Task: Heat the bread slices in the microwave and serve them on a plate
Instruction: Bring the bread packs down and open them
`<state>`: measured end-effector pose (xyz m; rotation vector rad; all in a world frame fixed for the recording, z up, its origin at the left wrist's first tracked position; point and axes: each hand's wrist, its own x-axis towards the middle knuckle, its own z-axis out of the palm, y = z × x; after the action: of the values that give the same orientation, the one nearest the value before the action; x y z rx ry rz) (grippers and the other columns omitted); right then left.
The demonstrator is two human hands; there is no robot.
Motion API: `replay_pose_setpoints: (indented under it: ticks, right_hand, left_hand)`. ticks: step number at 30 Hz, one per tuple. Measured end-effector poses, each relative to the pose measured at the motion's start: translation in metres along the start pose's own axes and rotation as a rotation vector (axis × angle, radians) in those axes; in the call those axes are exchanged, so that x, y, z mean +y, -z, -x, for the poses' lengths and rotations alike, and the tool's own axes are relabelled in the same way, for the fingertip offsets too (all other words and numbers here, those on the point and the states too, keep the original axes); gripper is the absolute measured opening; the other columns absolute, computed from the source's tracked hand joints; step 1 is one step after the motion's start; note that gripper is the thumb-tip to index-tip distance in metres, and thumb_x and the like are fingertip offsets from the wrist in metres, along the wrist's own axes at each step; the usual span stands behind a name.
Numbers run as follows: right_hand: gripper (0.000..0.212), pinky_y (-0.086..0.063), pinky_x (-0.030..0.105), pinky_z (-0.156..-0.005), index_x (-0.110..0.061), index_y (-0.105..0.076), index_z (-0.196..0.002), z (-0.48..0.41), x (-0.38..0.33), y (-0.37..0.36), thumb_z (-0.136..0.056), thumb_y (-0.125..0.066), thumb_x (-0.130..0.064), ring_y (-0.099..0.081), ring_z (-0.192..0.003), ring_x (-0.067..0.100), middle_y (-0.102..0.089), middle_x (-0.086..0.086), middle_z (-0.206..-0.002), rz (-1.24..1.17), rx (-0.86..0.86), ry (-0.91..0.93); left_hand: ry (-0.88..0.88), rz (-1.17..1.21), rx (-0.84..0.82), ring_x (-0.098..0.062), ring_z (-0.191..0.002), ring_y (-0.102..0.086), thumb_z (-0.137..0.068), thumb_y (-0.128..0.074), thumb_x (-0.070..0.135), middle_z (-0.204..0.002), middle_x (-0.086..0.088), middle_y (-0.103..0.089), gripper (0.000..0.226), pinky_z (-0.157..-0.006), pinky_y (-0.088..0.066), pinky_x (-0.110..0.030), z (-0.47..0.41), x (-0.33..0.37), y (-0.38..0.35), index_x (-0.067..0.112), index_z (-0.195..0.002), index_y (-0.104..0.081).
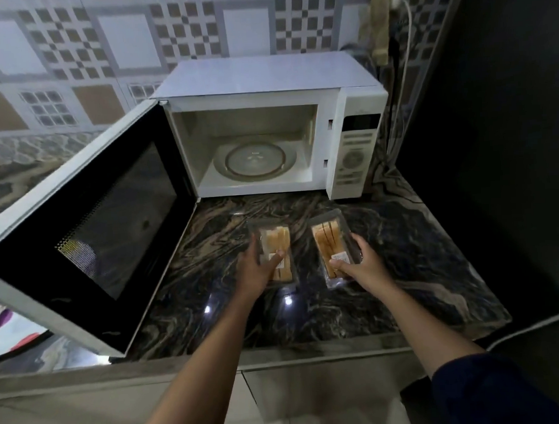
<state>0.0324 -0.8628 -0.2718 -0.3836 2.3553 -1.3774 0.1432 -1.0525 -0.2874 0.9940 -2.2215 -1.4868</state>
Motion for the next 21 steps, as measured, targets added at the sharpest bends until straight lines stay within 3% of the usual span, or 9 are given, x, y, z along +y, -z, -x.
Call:
replay_pose_setpoints:
  ticks: [4, 7, 9, 12, 14, 16, 18, 21]
  right_hand:
    - [0.074, -0.042, 0.033, -0.096, -0.015, -0.037, -0.141, -0.008, -0.001, 0.003, -0.078, -0.074, -0.027, -0.049, -0.124, 0.025, -0.05, 0.01, -0.137, 0.081, 0.029, -0.045]
    - [0.08, -0.03, 0.036, -0.109, -0.011, -0.03, -0.145, -0.009, -0.008, 0.0, -0.08, -0.071, -0.031, -0.03, -0.137, 0.027, -0.031, 0.011, -0.148, 0.305, 0.103, -0.043]
    - [0.079, -0.024, 0.037, -0.112, -0.014, -0.025, -0.146, -0.006, -0.022, -0.003, -0.082, -0.068, -0.027, -0.02, -0.14, 0.026, -0.022, 0.009, -0.151, 0.378, 0.186, 0.065]
    - [0.063, -0.03, 0.034, -0.108, -0.013, -0.038, -0.14, -0.007, -0.044, -0.011, -0.083, -0.065, -0.019, -0.031, -0.133, 0.026, -0.033, 0.009, -0.142, 0.457, 0.267, 0.35]
    - [0.046, -0.034, 0.028, -0.099, -0.014, -0.051, -0.128, -0.009, -0.059, -0.02, -0.084, -0.064, -0.016, -0.041, -0.125, 0.023, -0.044, 0.006, -0.131, 0.484, 0.138, 0.457]
    - [0.031, -0.033, 0.022, -0.09, -0.014, -0.06, -0.116, -0.006, -0.07, -0.029, -0.085, -0.061, -0.015, -0.047, -0.116, 0.019, -0.051, 0.004, -0.121, 0.512, -0.103, 0.499]
    - [0.026, -0.041, 0.024, -0.09, -0.013, -0.064, -0.109, -0.001, -0.077, -0.04, -0.084, -0.06, -0.012, -0.052, -0.106, 0.018, -0.056, 0.006, -0.113, 0.559, -0.351, 0.496]
    - [0.023, -0.052, 0.039, -0.087, -0.012, -0.066, -0.101, 0.005, -0.08, -0.056, -0.078, -0.062, -0.01, -0.06, -0.094, 0.022, -0.062, 0.009, -0.104, 0.731, -0.599, 0.438]
  left_hand:
    - [0.035, -0.043, -0.014, -0.032, -0.125, -0.045, -0.076, -0.068, 0.052, -0.135, -0.015, -0.042, 0.079, -0.105, -0.04, -0.042, -0.009, -0.003, 0.001, 0.029, -0.143, -0.034]
    - [-0.021, -0.055, -0.032, -0.029, -0.118, -0.053, -0.075, -0.066, 0.056, -0.129, -0.01, -0.051, 0.077, -0.099, -0.046, -0.043, -0.009, -0.008, 0.001, 0.029, -0.141, -0.036]
    - [-0.073, -0.112, -0.021, -0.026, -0.118, -0.051, -0.082, -0.064, 0.045, -0.13, -0.009, -0.051, 0.069, -0.1, -0.043, -0.034, -0.004, -0.013, 0.002, 0.021, -0.142, -0.038]
    - [-0.192, -0.122, -0.05, -0.02, -0.122, -0.05, -0.086, -0.062, 0.036, -0.134, -0.005, -0.051, 0.062, -0.098, -0.039, -0.024, 0.008, -0.02, 0.007, 0.018, -0.141, -0.039]
    - [-0.232, -0.1, -0.092, -0.011, -0.121, -0.048, -0.087, -0.062, 0.03, -0.134, 0.003, -0.051, 0.059, -0.093, -0.037, -0.011, 0.016, -0.024, 0.012, 0.02, -0.141, -0.04]
    - [-0.256, -0.066, -0.12, -0.003, -0.121, -0.044, -0.087, -0.064, 0.024, -0.132, 0.013, -0.046, 0.058, -0.085, -0.03, 0.004, 0.026, -0.024, 0.018, 0.02, -0.14, -0.04]
    - [-0.271, -0.029, -0.159, 0.001, -0.12, -0.047, -0.086, -0.066, 0.021, -0.131, 0.014, -0.047, 0.058, -0.086, -0.032, 0.005, 0.033, -0.027, 0.025, 0.023, -0.138, -0.041]
    - [-0.182, 0.082, -0.229, 0.018, -0.1, -0.055, -0.084, -0.067, 0.011, -0.12, 0.014, -0.057, 0.053, -0.081, -0.041, 0.0, 0.041, -0.033, 0.035, 0.021, -0.132, -0.046]
